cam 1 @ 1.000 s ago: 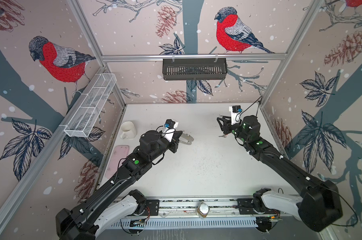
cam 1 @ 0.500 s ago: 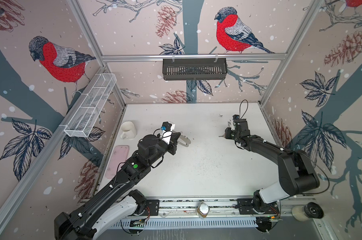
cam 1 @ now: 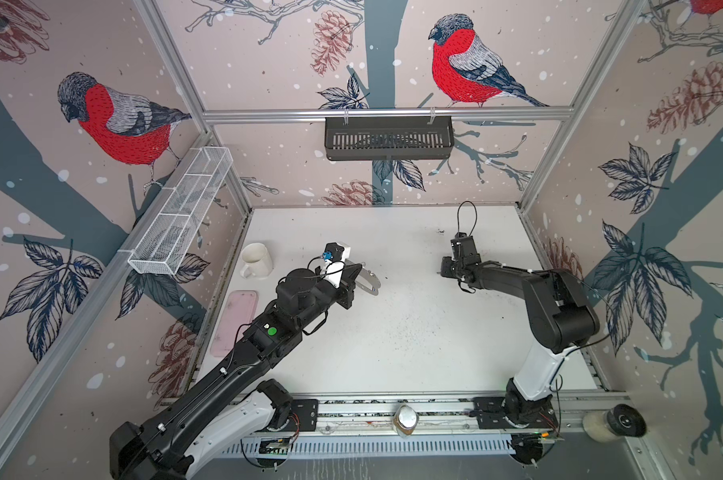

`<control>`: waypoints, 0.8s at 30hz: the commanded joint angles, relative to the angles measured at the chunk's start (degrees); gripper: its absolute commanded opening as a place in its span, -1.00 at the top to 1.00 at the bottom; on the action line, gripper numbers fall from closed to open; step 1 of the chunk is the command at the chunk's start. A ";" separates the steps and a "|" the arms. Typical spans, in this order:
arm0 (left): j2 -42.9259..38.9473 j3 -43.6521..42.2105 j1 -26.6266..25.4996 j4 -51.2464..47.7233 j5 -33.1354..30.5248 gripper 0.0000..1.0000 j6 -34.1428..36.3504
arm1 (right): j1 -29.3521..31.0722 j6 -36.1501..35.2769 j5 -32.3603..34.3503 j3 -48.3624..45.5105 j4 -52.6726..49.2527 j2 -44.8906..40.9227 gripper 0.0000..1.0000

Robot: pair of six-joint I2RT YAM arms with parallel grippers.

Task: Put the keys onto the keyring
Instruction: 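Grasp the red-tagged key's ring with the right gripper and lift it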

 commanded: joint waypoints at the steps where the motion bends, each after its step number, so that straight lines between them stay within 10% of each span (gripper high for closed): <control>1: 0.11 0.58 -0.04 3.43 0.50 1.00 -0.11 | 0.24 0.69 2.25 0.46 -0.68 0.75 0.42; 24: 0.29 2.01 -0.03 2.90 1.28 1.00 -0.07 | 0.61 -0.68 3.18 1.21 -0.94 1.70 0.89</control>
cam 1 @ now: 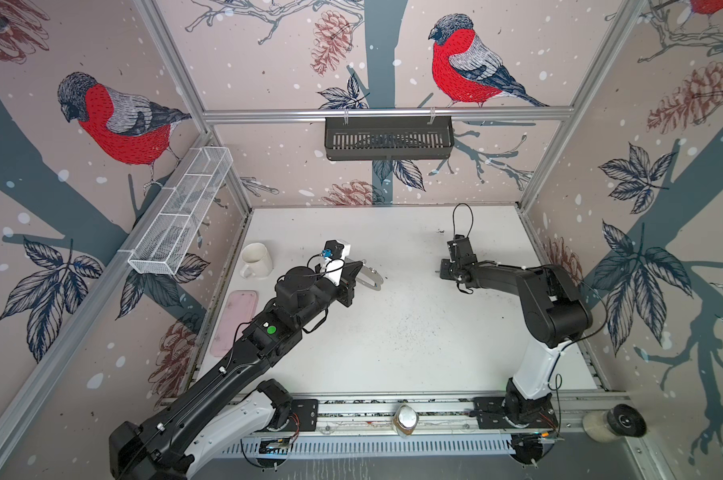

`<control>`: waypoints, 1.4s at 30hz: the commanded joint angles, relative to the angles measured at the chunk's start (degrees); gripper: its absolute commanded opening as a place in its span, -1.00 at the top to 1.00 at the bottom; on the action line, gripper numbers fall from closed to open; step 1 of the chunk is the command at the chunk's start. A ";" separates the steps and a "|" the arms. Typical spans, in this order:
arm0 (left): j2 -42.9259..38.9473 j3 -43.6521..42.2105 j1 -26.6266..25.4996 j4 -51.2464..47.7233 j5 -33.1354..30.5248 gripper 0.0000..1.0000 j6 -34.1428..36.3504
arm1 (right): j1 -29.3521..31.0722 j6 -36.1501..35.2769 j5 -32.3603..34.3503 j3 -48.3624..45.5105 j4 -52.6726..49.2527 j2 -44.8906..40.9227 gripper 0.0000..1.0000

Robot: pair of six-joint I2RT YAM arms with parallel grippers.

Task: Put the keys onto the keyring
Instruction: 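Grasp the red-tagged key's ring with the right gripper and lift it, then carry the red-tagged key toward the plate held by the left gripper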

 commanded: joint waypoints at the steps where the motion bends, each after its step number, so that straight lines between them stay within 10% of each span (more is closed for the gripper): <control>1: -0.03 0.64 -0.04 2.93 1.05 1.00 -0.08 | 0.22 -0.53 1.03 0.27 -0.19 -0.73 0.91; 17: 2.59 4.12 -0.61 0.26 1.22 1.00 2.48 | 1.03 -14.02 -9.09 -5.03 2.25 -16.92 1.00; 42: 4.45 6.53 -2.05 -3.68 5.97 1.00 8.53 | 3.82 -26.95 -56.60 -12.39 8.24 -40.83 1.00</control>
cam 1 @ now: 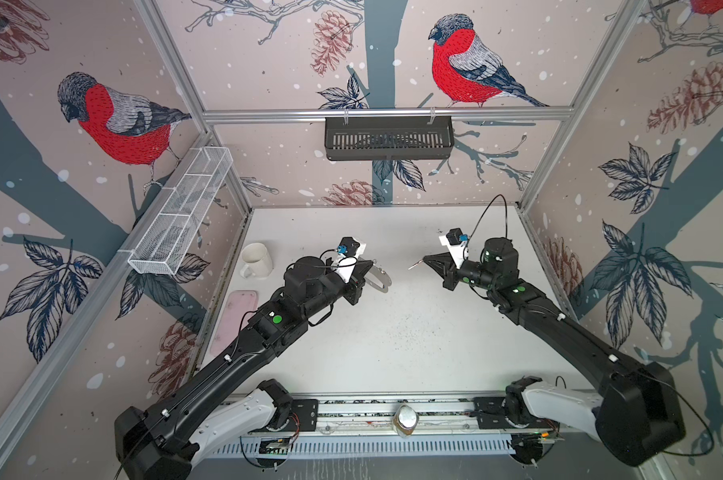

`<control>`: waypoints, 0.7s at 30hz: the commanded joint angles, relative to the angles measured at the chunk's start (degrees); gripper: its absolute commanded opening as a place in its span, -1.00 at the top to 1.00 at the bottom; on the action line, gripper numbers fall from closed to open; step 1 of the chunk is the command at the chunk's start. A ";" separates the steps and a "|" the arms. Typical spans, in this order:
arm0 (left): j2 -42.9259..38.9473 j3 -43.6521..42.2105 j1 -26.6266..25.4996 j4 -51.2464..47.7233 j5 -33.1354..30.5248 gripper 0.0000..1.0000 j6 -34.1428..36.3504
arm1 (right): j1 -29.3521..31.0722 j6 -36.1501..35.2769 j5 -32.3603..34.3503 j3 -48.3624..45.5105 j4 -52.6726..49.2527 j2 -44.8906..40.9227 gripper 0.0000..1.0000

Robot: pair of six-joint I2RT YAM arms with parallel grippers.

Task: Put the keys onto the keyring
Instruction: 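Carry the red-tagged key toward the plate held by the left gripper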

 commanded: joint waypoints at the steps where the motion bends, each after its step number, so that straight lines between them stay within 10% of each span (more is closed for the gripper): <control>1: -0.41 0.55 -0.34 0.70 1.60 1.00 1.93 | 0.12 -2.68 -9.11 -0.13 1.19 -1.34 1.00; 21: 1.89 2.10 -4.63 -1.15 2.59 1.00 5.37 | 5.40 -6.81 -16.26 5.69 -3.00 -1.75 1.00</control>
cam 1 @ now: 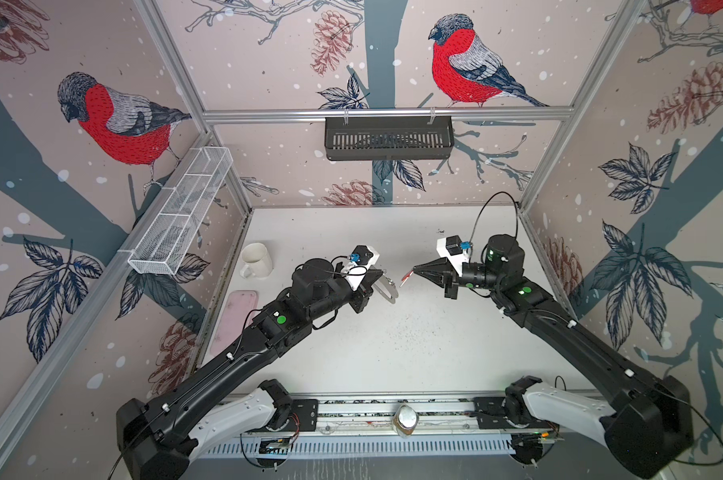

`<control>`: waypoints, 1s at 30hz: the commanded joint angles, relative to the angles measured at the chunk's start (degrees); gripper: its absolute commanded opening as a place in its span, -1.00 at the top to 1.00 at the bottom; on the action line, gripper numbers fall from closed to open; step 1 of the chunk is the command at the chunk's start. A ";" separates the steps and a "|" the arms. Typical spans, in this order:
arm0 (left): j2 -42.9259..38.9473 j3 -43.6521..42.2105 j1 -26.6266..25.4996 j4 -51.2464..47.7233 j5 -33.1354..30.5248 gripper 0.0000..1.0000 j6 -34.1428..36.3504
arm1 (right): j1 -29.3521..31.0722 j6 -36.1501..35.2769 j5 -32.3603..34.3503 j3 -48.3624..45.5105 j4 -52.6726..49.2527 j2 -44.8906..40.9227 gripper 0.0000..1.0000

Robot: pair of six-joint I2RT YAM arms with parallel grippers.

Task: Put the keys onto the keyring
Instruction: 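Carry the red-tagged key toward the plate held by the left gripper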

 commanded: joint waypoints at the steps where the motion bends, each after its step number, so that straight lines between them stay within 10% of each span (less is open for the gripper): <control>1: 0.50 0.82 -0.86 0.97 0.41 1.00 1.18 | 1.25 -1.58 -1.09 1.39 -1.14 0.84 1.00; 30: 1.67 1.64 -3.28 2.22 -1.26 1.00 1.07 | 7.64 -3.66 1.02 6.05 -3.56 4.44 1.00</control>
